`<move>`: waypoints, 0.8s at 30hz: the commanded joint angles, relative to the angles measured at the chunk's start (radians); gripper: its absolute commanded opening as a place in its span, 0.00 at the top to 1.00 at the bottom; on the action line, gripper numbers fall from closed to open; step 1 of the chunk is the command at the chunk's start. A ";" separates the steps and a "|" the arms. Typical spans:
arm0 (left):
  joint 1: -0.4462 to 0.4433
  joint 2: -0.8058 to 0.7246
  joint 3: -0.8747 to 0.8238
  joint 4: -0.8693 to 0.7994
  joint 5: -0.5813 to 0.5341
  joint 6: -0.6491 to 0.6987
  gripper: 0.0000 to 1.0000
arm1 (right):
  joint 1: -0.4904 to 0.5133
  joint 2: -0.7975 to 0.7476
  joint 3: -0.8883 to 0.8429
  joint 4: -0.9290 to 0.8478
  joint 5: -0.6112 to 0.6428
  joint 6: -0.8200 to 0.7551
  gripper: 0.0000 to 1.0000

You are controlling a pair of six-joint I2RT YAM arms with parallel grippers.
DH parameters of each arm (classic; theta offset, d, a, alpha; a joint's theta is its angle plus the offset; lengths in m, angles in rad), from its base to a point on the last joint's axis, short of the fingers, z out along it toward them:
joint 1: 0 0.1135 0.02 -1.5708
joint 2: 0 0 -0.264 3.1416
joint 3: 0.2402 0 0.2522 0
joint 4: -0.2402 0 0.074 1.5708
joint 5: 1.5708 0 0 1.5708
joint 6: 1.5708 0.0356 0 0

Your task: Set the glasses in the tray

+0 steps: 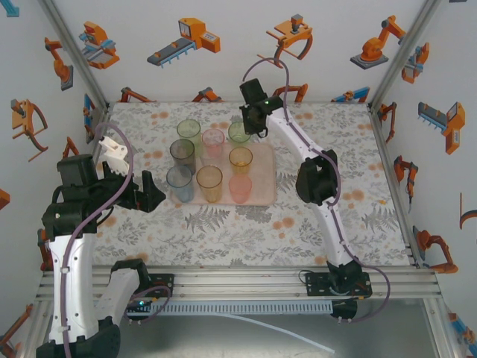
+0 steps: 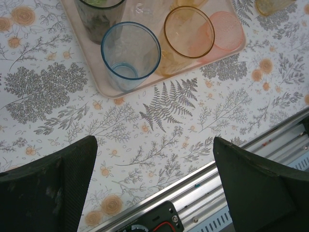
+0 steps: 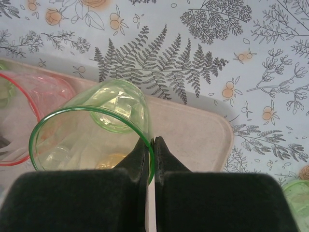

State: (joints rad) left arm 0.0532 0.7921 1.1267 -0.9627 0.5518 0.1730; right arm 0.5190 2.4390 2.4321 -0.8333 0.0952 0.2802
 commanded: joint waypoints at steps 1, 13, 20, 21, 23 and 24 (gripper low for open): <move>0.006 -0.009 -0.014 0.012 0.030 -0.007 0.03 | 0.009 0.023 0.044 -0.013 -0.005 0.011 0.95; 0.006 -0.004 -0.013 0.013 0.032 -0.008 0.03 | 0.009 0.041 0.050 -0.031 -0.011 0.008 0.95; 0.005 -0.003 -0.010 0.014 0.034 -0.007 0.03 | 0.009 0.049 0.052 -0.046 -0.020 0.004 0.94; 0.006 -0.002 -0.009 0.013 0.034 -0.008 0.03 | 0.009 0.051 0.055 -0.050 -0.020 0.004 0.94; 0.006 -0.002 -0.008 0.013 0.034 -0.008 0.03 | 0.009 0.054 0.059 -0.055 -0.020 0.004 0.93; 0.006 -0.002 -0.009 0.014 0.035 -0.009 0.03 | 0.009 0.055 0.062 -0.058 -0.021 0.002 0.93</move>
State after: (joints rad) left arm 0.0532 0.7921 1.1217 -0.9585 0.5617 0.1726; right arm 0.5205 2.4832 2.4504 -0.8700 0.0868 0.2798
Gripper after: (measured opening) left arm 0.971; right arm 0.069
